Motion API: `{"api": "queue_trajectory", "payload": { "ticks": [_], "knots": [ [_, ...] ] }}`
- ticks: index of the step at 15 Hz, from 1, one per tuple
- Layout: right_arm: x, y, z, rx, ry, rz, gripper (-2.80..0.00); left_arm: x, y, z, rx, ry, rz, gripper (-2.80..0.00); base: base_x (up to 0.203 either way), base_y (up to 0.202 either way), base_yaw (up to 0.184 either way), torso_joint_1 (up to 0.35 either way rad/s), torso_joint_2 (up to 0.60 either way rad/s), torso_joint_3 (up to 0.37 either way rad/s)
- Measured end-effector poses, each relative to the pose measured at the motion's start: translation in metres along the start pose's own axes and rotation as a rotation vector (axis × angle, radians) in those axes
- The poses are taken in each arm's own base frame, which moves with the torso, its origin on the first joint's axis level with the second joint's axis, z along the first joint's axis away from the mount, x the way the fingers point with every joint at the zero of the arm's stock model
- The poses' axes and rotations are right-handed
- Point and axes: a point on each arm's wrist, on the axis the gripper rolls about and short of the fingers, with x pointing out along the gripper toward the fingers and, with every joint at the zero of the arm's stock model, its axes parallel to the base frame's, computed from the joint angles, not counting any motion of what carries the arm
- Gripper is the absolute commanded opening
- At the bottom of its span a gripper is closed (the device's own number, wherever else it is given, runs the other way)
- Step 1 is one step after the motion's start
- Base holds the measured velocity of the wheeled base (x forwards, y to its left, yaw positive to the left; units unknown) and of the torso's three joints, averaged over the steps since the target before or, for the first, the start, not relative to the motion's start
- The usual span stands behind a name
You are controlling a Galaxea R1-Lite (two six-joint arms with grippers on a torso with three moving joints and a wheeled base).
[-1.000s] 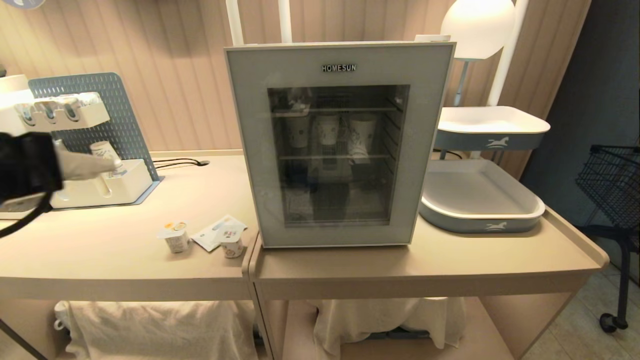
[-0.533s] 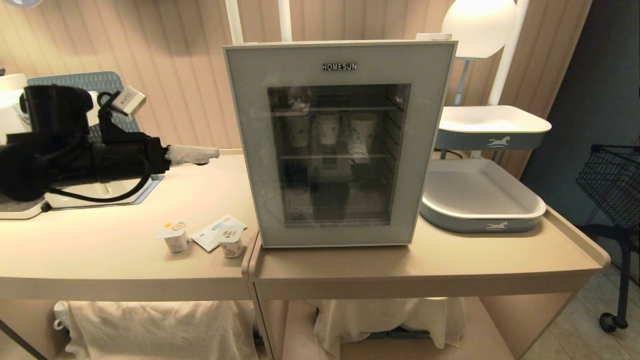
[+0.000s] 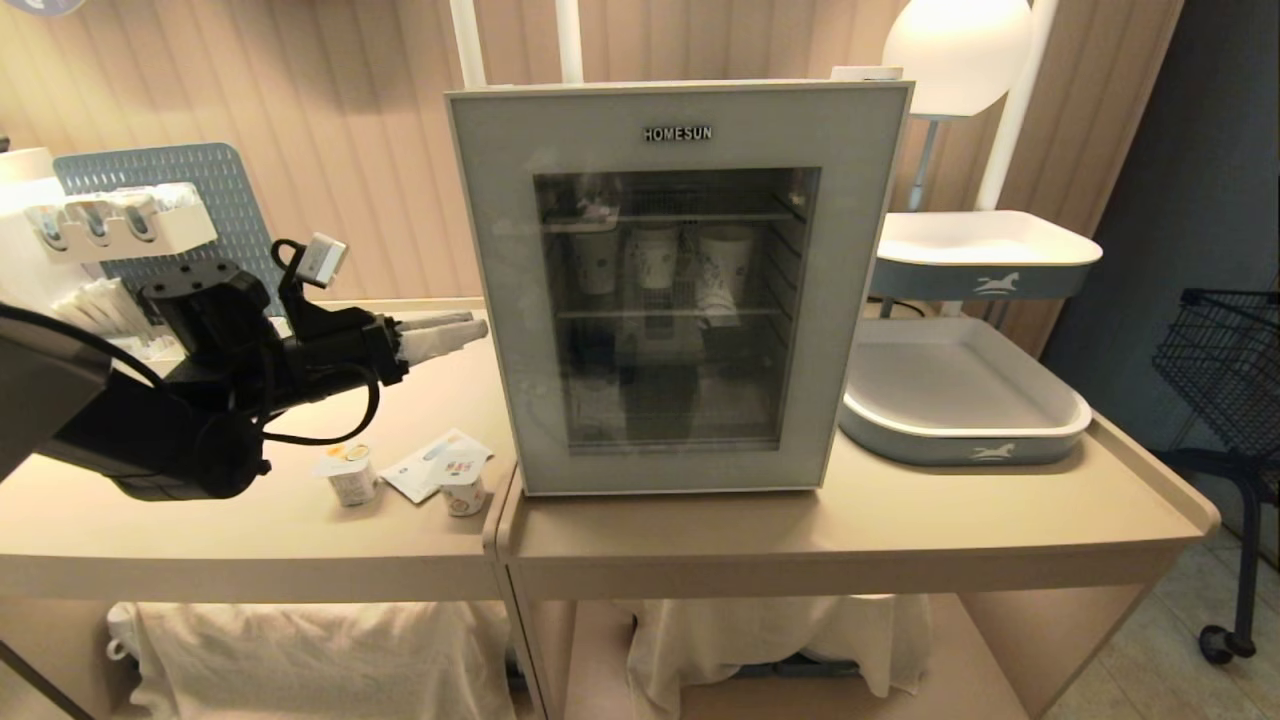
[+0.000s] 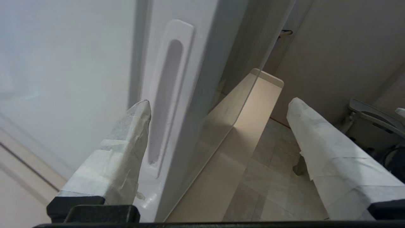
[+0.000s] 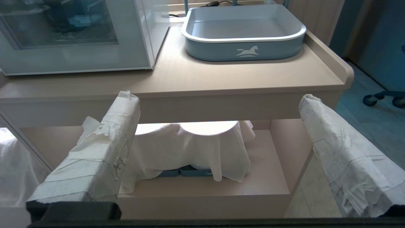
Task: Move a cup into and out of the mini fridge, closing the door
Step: Open the freezer door
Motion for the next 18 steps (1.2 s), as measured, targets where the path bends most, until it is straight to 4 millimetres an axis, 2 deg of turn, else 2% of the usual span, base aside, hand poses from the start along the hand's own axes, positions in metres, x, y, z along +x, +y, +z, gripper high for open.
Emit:
{"api": "queue_trajectory", "payload": {
  "ticks": [4,10,15,18],
  "knots": [
    [0.0,0.0,0.0,0.0,-0.001,0.001,0.0,0.013,-0.006,-0.015,-0.04,0.026,-0.03,0.0,0.0,0.0,0.0,0.0,0.0,0.0],
    [0.0,0.0,0.0,0.001,0.0,0.001,0.0,0.022,-0.013,-0.02,-0.078,0.039,-0.056,0.0,0.0,0.0,0.0,0.0,0.0,0.0],
    [0.0,0.0,0.0,0.0,0.0,0.0,0.0,0.016,-0.032,-0.021,-0.132,0.041,-0.09,0.0,0.0,0.0,0.0,0.0,0.0,0.0],
    [0.0,0.0,0.0,-0.001,0.0,0.001,0.0,0.003,-0.048,-0.02,-0.148,0.033,-0.081,0.0,0.0,0.0,0.0,0.0,0.0,0.0]
  ]
}}
